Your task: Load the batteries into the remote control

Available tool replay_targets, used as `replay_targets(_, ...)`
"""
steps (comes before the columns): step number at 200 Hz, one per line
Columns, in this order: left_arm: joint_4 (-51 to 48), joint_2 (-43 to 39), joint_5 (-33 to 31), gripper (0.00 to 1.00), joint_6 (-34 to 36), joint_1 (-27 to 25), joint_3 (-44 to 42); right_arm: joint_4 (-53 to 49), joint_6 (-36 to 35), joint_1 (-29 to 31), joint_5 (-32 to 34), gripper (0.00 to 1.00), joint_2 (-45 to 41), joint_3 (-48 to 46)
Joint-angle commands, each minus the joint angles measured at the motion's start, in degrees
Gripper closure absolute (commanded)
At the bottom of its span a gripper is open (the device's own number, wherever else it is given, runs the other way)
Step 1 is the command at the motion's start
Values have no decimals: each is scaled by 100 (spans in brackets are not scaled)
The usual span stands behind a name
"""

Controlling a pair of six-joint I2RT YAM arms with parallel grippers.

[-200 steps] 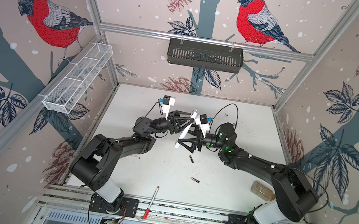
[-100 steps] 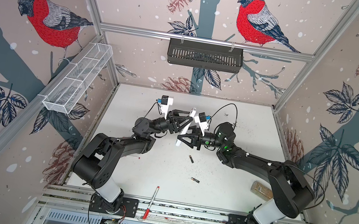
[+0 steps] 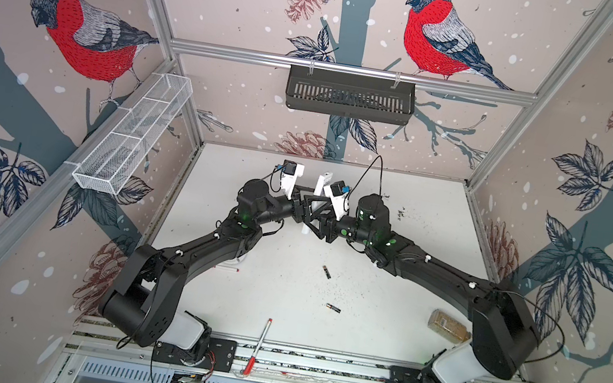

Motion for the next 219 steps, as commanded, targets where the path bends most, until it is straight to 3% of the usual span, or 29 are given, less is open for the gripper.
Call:
replay_targets(1,-914,-77,-554,30,543,23,103,-443,-448,90,674,58,-108,26)
replay_targets(52,-1038,-67,-544,42,636,35,192,-755,-951,208,984,59,-270,27)
replay_targets(112,-602,105,-3,59,309,83,212,-768,-1199,270,1308,59,-438,-96)
replay_targets(154,-447,177,-55,69,205,88,129,-717,-1172,274,1449,52,-456,-167)
replay_targets(179,-389,206,-139,74,188,88,92,-691,-1140,257,1445,43,-447,-224)
replay_targets(219,-52,273,-401,81,78,88,-83,-548,-866,-17,910,14,-589,-455)
